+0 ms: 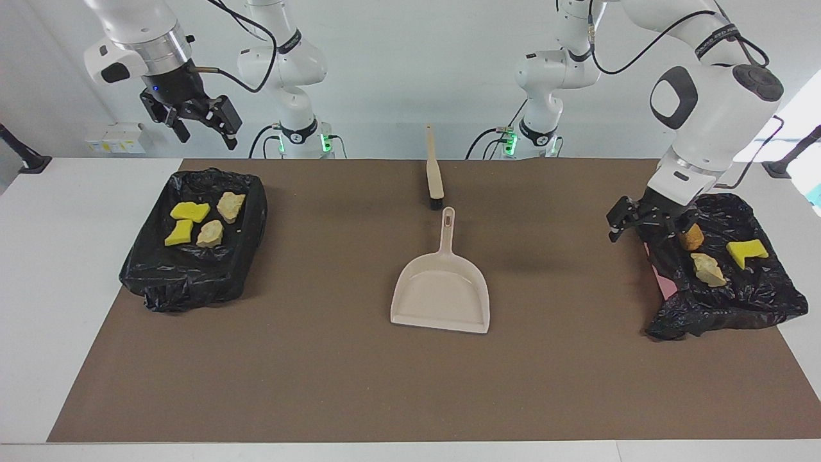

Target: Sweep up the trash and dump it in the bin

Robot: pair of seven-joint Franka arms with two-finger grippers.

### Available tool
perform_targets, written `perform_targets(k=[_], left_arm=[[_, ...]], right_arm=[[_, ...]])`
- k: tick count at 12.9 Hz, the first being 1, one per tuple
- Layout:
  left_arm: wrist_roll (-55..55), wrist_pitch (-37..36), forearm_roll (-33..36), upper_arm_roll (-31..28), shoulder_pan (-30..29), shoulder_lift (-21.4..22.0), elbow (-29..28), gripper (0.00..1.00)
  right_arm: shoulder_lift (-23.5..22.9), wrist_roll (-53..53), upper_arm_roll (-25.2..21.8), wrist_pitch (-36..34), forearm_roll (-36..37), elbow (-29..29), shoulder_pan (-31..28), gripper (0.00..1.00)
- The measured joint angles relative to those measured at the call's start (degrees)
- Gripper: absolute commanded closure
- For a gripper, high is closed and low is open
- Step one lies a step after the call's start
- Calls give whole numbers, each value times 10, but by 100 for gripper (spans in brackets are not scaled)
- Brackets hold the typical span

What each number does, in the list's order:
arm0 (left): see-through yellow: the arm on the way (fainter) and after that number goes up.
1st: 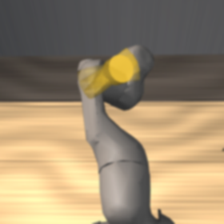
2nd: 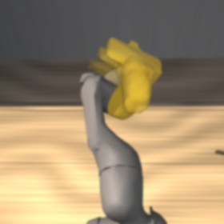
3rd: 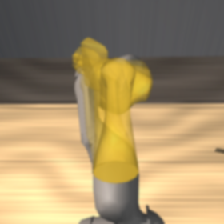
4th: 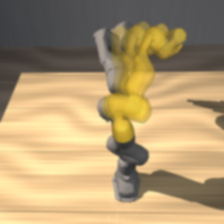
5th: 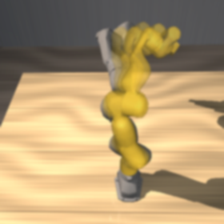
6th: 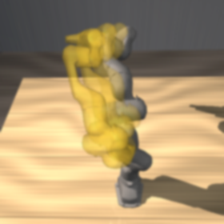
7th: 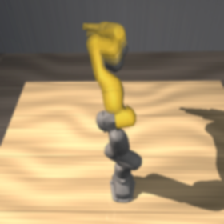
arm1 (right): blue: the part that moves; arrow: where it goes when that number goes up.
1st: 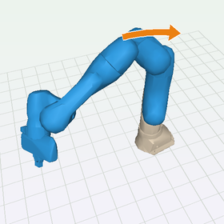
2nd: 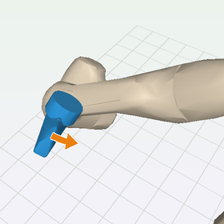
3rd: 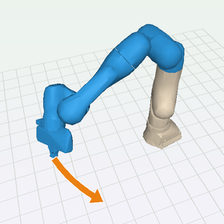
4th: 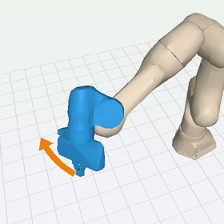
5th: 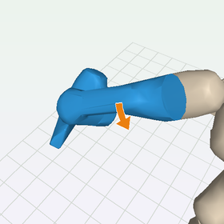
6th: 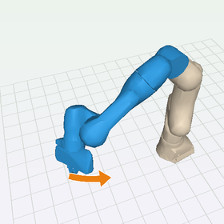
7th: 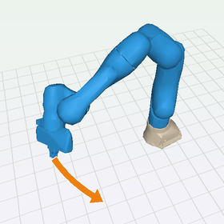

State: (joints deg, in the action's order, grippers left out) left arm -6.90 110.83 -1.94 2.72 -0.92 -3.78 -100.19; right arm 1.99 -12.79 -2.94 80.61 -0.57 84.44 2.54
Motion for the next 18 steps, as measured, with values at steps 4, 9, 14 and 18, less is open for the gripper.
perform_targets(k=[4,9,14,18], left_arm=[[1,-60,30,-5,-5,38,2,0],[1,-117,30,-3,-8,63,2,0],[1,-176,31,0,-7,64,43,0],[11,-194,28,-19,16,64,52,0]], right_arm=[[0,0,0,0,0,0,0,0],[0,0,0,0,0,0,0,0],[0,0,0,0,0,0,0,0],[0,0,0,0,0,0,0,0]])
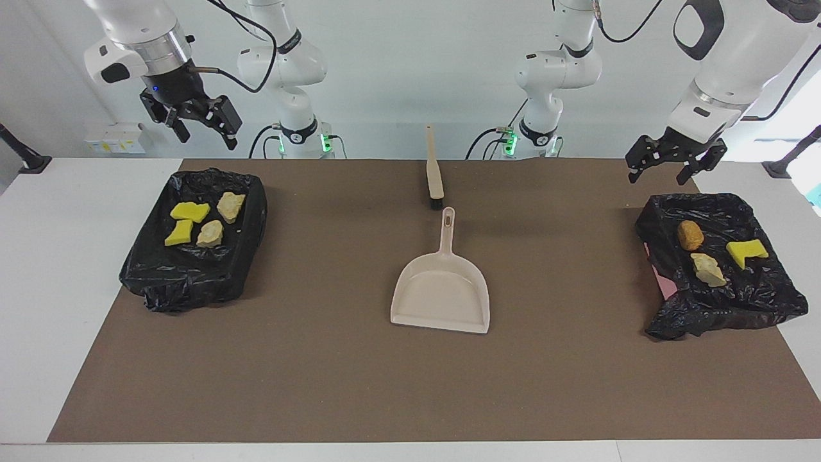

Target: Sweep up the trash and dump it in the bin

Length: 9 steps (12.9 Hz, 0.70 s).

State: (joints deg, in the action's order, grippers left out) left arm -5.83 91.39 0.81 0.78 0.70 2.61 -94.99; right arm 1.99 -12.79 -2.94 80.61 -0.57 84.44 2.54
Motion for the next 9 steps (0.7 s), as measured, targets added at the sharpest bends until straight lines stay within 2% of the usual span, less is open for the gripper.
perform_targets(k=[2,9], left_arm=[[5,-6,-8,-18,16,1,5,0],[6,-33,-9,-25,19,4,10,0]], right_arm=[[0,0,0,0,0,0,0,0],[0,0,0,0,0,0,0,0]])
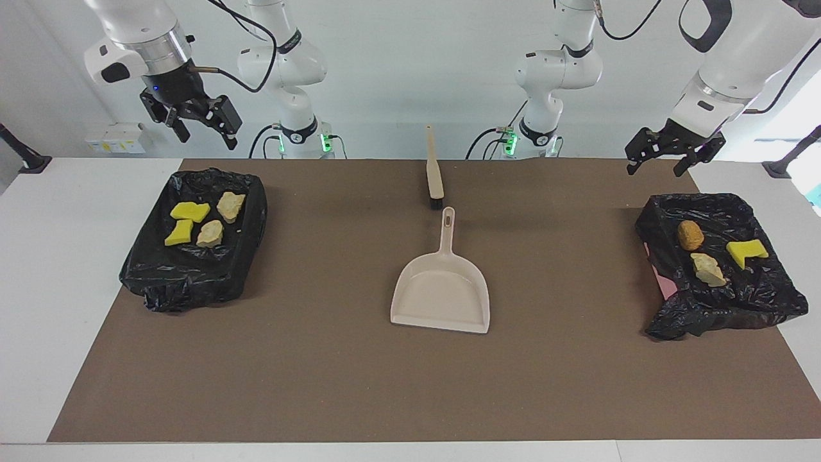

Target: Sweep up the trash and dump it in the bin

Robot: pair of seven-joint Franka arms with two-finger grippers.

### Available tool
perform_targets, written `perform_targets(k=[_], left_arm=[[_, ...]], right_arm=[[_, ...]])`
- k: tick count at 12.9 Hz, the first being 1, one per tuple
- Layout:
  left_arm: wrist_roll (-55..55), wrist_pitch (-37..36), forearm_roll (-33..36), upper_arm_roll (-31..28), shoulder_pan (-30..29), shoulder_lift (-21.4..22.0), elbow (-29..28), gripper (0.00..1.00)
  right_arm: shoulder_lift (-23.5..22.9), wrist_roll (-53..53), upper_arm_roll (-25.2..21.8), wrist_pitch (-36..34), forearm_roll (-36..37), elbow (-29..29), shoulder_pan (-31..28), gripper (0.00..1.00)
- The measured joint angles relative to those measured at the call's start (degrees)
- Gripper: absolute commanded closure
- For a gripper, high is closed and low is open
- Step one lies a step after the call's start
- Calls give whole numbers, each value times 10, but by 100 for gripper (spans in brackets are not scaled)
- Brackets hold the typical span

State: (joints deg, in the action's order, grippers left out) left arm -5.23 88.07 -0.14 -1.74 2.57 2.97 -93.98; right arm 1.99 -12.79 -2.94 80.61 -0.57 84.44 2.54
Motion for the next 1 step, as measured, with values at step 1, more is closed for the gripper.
perform_targets(k=[1], left_arm=[[0,0,0,0,0,0,1,0]], right_arm=[[0,0,0,0,0,0,0,0]])
